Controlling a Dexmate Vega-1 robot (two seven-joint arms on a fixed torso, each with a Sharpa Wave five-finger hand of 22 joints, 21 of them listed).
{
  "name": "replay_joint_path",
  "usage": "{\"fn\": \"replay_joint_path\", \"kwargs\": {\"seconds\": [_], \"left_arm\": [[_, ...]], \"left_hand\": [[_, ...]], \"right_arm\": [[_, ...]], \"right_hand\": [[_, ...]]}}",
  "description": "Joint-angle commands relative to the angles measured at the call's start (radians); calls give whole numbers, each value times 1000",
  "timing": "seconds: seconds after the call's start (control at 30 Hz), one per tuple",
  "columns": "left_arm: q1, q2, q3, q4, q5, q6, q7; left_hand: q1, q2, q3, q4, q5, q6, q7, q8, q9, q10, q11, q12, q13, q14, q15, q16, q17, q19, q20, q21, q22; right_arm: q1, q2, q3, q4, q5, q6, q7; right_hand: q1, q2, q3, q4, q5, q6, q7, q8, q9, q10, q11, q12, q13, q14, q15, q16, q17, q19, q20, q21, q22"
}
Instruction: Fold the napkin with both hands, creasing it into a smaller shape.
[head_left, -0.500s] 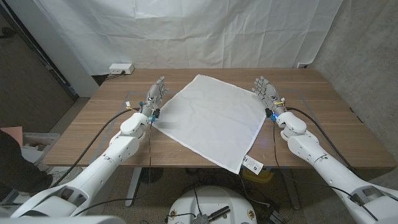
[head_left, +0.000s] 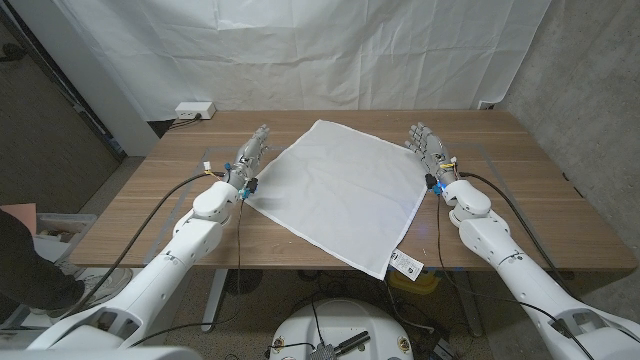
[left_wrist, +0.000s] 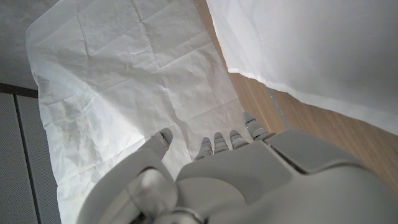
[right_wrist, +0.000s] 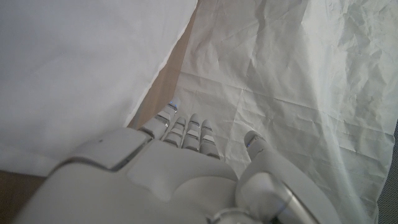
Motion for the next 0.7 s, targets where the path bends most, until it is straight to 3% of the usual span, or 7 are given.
{"fn": "replay_joint_path", "kwargs": {"seconds": [0.03, 0.27, 0.37, 0.7], "left_arm": [[90, 44, -44, -158, 222, 103, 69], [115, 68, -47, -199, 316, 133, 65], [116, 89, -40, -214, 374, 147, 59], [138, 142, -23, -267, 514, 192, 19]], "left_hand": [[6, 17, 15, -3, -4, 32, -4, 7, 4, 26, 1, 8, 2, 18, 0, 5, 2, -65, 11, -12, 3], [5, 16, 22, -6, -7, 52, -1, 6, 4, 41, 0, 7, 2, 30, 5, 3, 2, -69, 12, -17, 3], [4, 14, 27, -8, -11, 62, -6, 1, 4, 60, -2, 8, 2, 32, 6, -2, 2, -107, 4, -36, 3], [3, 12, 32, -10, -14, 76, -13, -1, 4, 71, -3, 6, 2, 40, 4, -4, 1, -101, 9, -38, 3]], "right_arm": [[-26, 54, 63, -25, -77, -16, 1], [-31, 64, 74, -33, -93, -18, 6], [-37, 67, 78, -40, -102, -23, -1], [-56, 67, 91, -67, -122, -22, -25]], "right_hand": [[16, 20, 8, -1, 6, 10, 4, 4, 4, 8, 0, -4, 5, -4, -5, 1, 2, 0, -18, 3, 2], [20, 19, 12, -4, 6, 13, 3, 4, 4, 12, 2, -6, 5, -3, -5, 0, 1, 0, -16, 2, 2], [21, 18, 14, -4, 6, 14, 3, 5, 4, 14, 2, -7, 5, -2, -5, 0, 0, -1, -16, 2, 2], [23, 16, 18, -6, 6, 15, 3, 4, 4, 16, 3, -11, 6, -1, -5, -1, -1, -1, -16, 1, 2]]}}
